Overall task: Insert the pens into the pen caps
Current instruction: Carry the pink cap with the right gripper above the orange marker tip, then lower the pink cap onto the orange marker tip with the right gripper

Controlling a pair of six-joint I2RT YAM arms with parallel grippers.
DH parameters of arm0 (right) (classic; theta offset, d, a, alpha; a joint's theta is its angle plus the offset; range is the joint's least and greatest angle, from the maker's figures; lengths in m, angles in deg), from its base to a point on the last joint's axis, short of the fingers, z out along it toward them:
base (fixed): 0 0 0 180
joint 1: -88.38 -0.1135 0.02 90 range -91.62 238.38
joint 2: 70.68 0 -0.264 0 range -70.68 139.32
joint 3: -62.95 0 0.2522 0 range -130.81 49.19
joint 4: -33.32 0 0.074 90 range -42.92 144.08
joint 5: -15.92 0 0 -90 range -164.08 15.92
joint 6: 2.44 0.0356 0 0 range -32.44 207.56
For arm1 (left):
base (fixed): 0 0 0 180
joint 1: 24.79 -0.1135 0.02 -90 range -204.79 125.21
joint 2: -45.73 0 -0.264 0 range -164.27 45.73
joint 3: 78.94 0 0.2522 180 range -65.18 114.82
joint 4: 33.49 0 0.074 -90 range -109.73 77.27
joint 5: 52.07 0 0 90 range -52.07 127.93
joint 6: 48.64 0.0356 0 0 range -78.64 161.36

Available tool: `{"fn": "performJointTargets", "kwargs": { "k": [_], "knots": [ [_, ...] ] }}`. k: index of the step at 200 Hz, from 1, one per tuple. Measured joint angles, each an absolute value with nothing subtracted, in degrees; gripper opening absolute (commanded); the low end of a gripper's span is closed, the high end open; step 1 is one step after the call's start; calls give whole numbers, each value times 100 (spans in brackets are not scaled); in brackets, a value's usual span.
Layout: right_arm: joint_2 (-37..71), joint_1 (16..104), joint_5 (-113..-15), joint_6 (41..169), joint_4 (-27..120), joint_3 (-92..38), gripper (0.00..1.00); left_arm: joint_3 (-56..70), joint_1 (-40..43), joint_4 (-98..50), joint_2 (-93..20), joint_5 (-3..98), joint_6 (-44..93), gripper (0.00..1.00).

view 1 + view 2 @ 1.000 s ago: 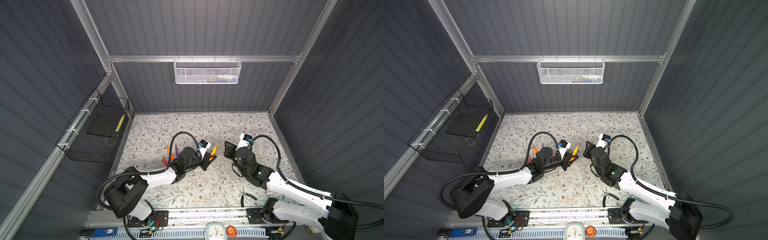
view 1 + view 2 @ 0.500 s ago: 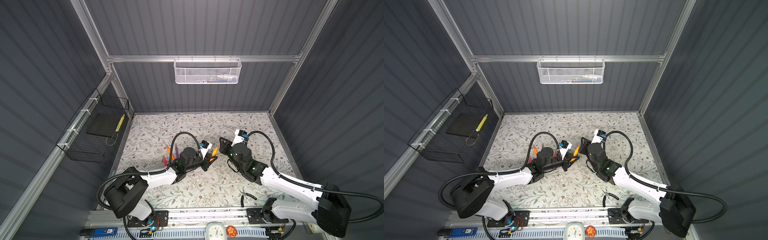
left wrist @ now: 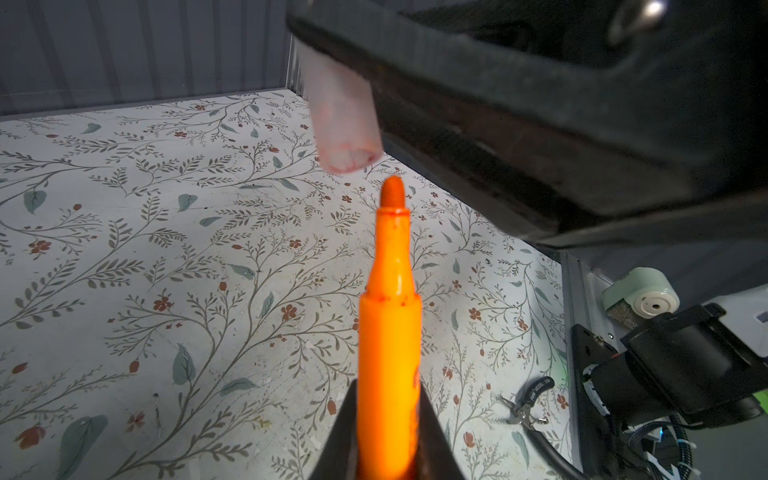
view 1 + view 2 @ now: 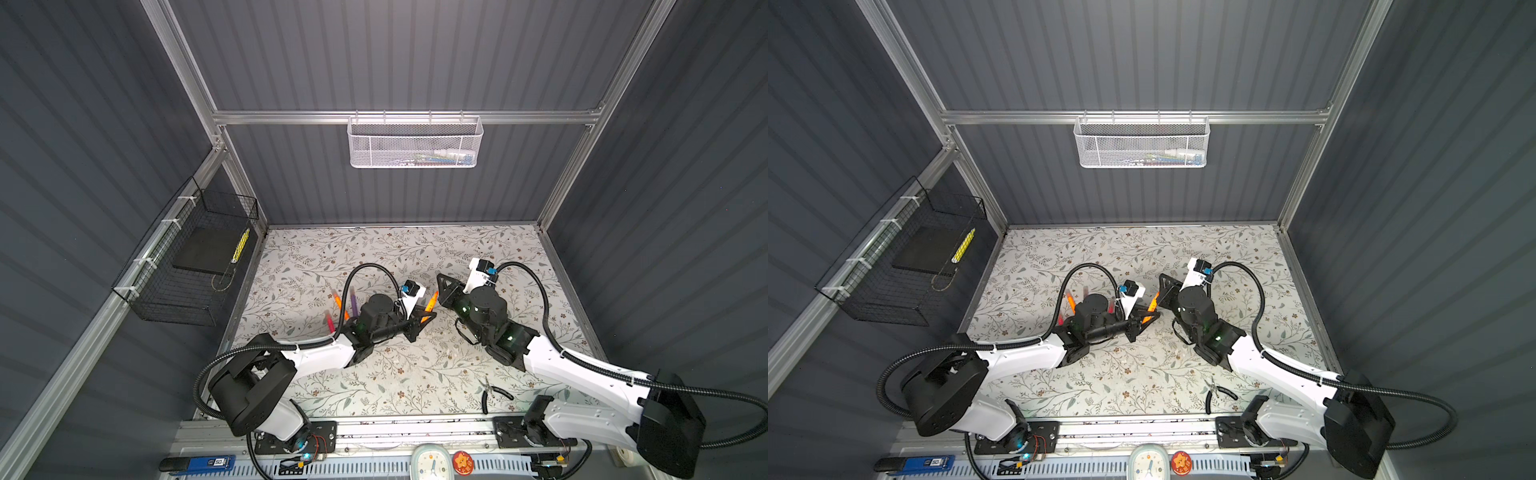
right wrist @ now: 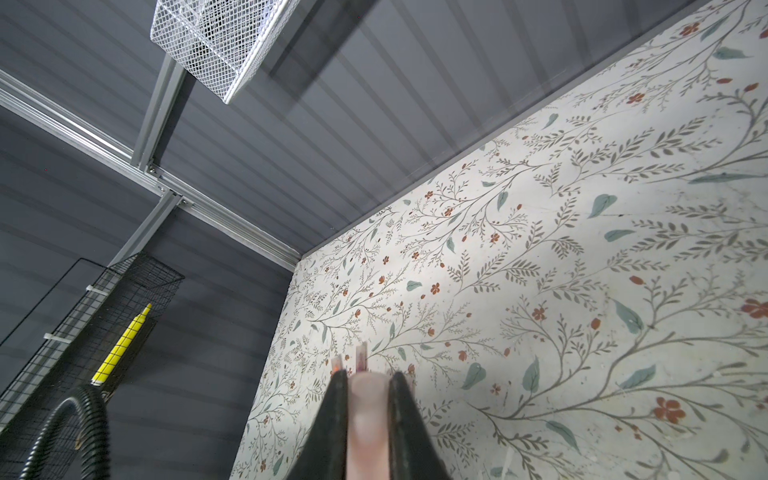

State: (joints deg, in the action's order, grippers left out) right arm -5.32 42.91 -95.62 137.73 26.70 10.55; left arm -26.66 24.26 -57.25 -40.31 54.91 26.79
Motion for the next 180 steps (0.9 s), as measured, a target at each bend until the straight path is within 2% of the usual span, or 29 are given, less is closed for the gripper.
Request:
{"fn": "performJointTargets", "kwargs": {
  "k": [60,180],
  "knots": [
    [-914,4286,-9415,13942,2584,1405,0,-2664,2431,-5657,-4044,5451,2679,0],
    [-667,4039,-9479,13928,2405,1449,0,-2664,2424,-5668,-4053,5480,2592,0]
  ]
}}
